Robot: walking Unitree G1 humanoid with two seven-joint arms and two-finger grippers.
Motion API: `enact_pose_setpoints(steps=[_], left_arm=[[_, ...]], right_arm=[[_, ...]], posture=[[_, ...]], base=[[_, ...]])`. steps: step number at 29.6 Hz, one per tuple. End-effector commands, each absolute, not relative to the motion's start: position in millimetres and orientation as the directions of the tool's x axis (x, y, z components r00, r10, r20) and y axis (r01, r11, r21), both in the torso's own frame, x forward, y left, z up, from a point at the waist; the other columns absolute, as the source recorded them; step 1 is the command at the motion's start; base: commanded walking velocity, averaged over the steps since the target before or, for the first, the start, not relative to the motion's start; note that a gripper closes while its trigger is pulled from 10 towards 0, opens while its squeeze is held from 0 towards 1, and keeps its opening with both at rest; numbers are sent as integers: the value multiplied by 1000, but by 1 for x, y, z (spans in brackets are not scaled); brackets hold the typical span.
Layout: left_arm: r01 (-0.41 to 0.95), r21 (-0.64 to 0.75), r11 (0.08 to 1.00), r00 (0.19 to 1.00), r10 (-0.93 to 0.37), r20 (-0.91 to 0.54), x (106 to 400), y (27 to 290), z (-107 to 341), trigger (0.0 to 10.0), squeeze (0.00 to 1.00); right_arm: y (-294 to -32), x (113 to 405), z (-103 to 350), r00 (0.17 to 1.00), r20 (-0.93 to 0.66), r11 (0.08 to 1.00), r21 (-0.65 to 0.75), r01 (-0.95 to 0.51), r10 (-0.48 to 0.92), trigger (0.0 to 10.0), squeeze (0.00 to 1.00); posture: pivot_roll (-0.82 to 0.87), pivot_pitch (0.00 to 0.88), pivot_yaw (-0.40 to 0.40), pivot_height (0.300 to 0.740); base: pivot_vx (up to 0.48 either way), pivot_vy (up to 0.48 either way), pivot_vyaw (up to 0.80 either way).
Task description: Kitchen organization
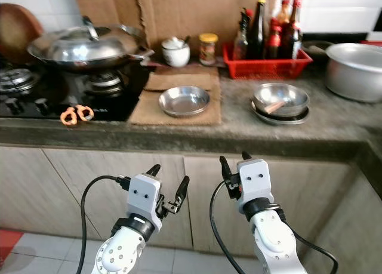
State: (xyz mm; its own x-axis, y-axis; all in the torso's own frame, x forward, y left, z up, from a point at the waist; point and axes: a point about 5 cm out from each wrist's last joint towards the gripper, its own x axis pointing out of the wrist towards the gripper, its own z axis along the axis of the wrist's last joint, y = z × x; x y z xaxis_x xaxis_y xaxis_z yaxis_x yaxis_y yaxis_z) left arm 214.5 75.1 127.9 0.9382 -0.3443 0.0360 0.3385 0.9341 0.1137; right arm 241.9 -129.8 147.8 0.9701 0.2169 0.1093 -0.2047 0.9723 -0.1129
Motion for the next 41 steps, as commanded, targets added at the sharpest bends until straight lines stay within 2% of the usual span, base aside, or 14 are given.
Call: enact_pose_setpoints(steps=[1,9,16,21,22,23,31,32,34,35,37,40,41], left_arm=[[330,123,936,941,-337,43,216,79,129,10000,0],[323,124,938,943,-331,47,217,79,131,10000,0],[322,119,939,943,-329,45,217,80,131,10000,0],[319,112,941,944,-326,44,218,80,131,10000,0],[320,113,941,944,-326,43,218,80,131,10000,0],[320,114,941,944,-327,43,218,79,131,10000,0],[325,113,939,942,-332,49,218,77,132,10000,0],[325,112,939,942,-332,50,218,76,132,10000,0],[326,112,939,942,-333,50,218,76,132,10000,0],[326,112,939,942,-333,50,218,76,132,10000,0],[327,112,938,941,-334,49,218,76,133,10000,0],[328,109,938,941,-335,47,217,74,133,10000,0],[328,109,938,941,-335,47,217,74,133,10000,0]], right_arm=[[-126,243,150,964,120,969,-107,-224,236,10000,0],[-129,251,165,959,178,974,-96,-206,221,10000,0],[-119,258,178,936,205,957,-108,-269,286,10000,0],[-116,270,189,931,204,950,-143,-277,302,10000,0],[-116,272,190,930,197,947,-148,-285,310,10000,855],[-115,274,189,928,187,943,-148,-298,323,10000,1000],[-111,293,192,937,130,943,-126,-310,325,10000,1000],[-108,298,196,942,121,948,-110,-300,313,10000,694],[-107,301,199,946,114,950,-100,-294,305,10000,694],[-105,304,201,948,97,952,-69,-297,303,10000,0],[-103,307,205,947,88,951,-57,-305,309,10000,0],[-96,327,210,937,-50,938,-26,-347,345,10000,0],[-96,327,210,937,-50,938,-26,-347,345,10000,0]], posture=[[45,11,-35,740],[48,21,-41,740],[48,28,-42,740],[50,33,-44,740],[48,33,-45,740],[46,34,-43,740],[52,41,-55,740],[51,46,-57,740],[52,46,-56,740],[53,48,-60,740],[54,51,-61,740],[54,57,-66,740],[54,57,-66,740]], base=[[352,0,0],[356,0,0],[337,0,0],[0,0,0],[0,0,0],[0,0,0],[0,0,0],[0,0,0],[0,0,0],[0,0,0],[0,0,0],[0,0,0],[0,0,0]])
